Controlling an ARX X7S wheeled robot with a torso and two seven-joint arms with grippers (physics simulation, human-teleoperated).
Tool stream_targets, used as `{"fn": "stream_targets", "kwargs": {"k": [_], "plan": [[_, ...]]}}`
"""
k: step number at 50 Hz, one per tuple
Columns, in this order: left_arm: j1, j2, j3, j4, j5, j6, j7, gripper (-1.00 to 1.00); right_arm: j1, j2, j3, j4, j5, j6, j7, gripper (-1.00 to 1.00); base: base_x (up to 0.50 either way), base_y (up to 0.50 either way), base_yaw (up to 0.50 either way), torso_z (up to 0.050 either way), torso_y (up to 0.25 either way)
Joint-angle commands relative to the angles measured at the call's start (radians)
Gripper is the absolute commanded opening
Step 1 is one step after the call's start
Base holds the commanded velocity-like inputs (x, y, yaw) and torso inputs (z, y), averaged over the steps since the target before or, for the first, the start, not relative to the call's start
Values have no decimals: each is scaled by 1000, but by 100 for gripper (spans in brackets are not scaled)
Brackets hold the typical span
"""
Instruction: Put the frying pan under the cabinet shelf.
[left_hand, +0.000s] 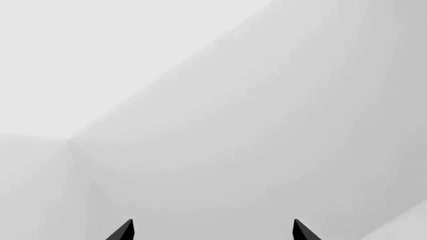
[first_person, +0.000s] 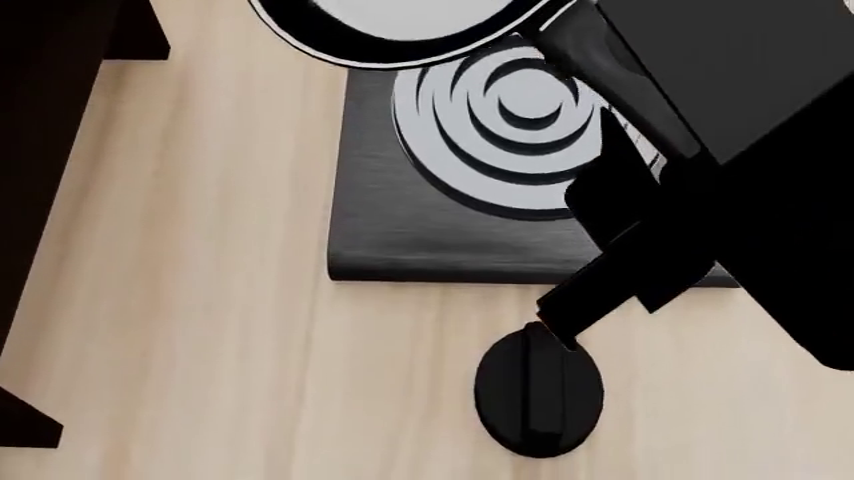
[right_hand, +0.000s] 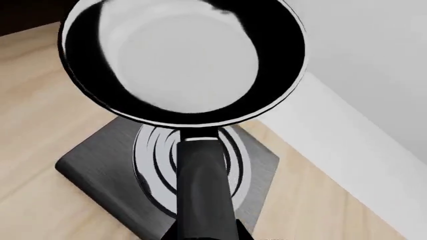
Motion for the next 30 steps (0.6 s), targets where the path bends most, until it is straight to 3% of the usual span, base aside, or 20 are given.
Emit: {"fn": "stream_targets", "kwargs": {"k": [1,10,30], "plan": [[-36,-9,4,-4,-37,-3,-18,100,68,0,-15,-8,-7,-8,44,-100,0,0,0,0,-164],[-50,-13,-6,-9,-71,-3,-39,100,104,-3,-53,-12,53,-19,81,-100,0,0,0,0,-139],[-40,-35,-19,-16,-144,9,-94,100,119,-44,-102,-38,143,-79,103,-100,0,0,0,0,1]]}}
